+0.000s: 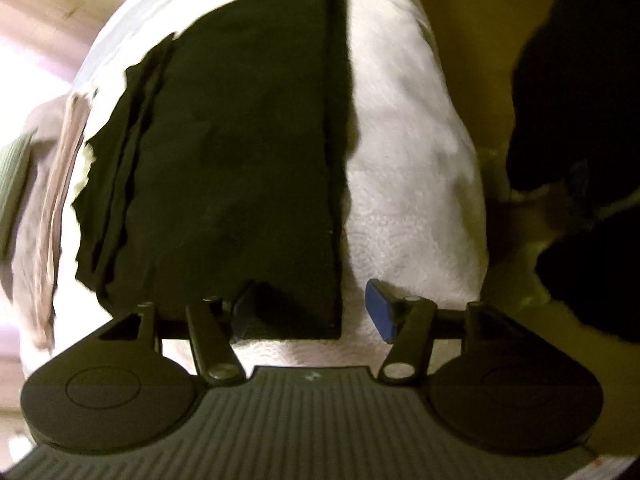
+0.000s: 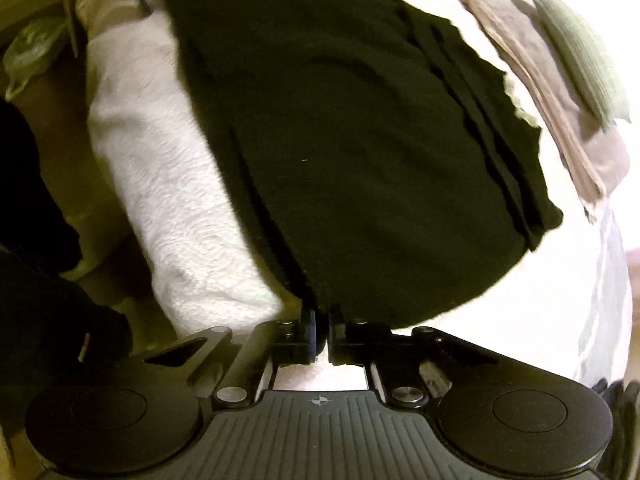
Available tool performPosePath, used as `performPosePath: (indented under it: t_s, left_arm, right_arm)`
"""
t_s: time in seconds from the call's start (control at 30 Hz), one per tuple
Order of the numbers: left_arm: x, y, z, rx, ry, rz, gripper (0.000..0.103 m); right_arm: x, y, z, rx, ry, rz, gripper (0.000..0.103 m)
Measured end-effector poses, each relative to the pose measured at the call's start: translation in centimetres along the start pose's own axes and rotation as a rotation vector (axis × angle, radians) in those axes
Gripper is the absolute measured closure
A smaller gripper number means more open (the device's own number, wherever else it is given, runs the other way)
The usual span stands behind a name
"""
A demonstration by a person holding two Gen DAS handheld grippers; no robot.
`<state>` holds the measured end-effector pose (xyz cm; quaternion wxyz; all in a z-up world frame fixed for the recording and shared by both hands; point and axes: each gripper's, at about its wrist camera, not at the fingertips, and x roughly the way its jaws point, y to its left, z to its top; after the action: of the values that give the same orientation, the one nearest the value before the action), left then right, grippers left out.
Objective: Fold large clothes
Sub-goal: 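Grasp the hem with both grippers and lift it toward the collar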
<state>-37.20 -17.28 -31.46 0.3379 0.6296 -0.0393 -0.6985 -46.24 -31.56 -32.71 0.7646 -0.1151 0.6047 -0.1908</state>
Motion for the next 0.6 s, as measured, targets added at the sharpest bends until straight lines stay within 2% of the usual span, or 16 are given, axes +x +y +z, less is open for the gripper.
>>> performPosePath:
  t_s: [0.03, 0.07, 0.13, 0.17, 0.23, 0.4, 0.6]
  left_arm:
    - [0.1, 0.0, -0.1, 0.014, -0.002, -0.001, 0.047]
    - [0.1, 0.1, -0.1, 0.022, 0.000, 0.001, 0.052]
    - [-0.1, 0.7, -0.1, 0.002, 0.008, 0.002, 0.070]
    - [-0.3, 1.2, -0.1, -0.020, 0.015, 0.001, 0.082]
    - [-1.0, 2.3, -0.1, -0.060, 0.017, 0.013, 0.099]
    - [-4.4, 6.3, 0.1, -0.226, -0.037, 0.002, 0.101]
    - [-8.8, 7.5, 0.4, -0.218, -0.089, -0.023, 0.102]
  right_arm:
    - [-0.3, -0.4, 0.1, 0.007, -0.005, -0.001, 0.102]
    - [-0.7, -0.8, 0.1, 0.017, -0.009, 0.000, 0.102]
    - [-1.4, -1.2, 0.4, 0.026, -0.020, -0.005, 0.102]
    - [-1.8, -1.3, 0.5, 0.031, -0.023, -0.005, 0.102]
    - [-2.5, -1.8, 0.7, 0.044, -0.031, -0.010, 0.103]
    - [-4.7, -3.0, 1.6, 0.059, -0.041, -0.011, 0.103]
    - [-8.7, -3.5, 2.1, 0.028, -0.060, -0.018, 0.103]
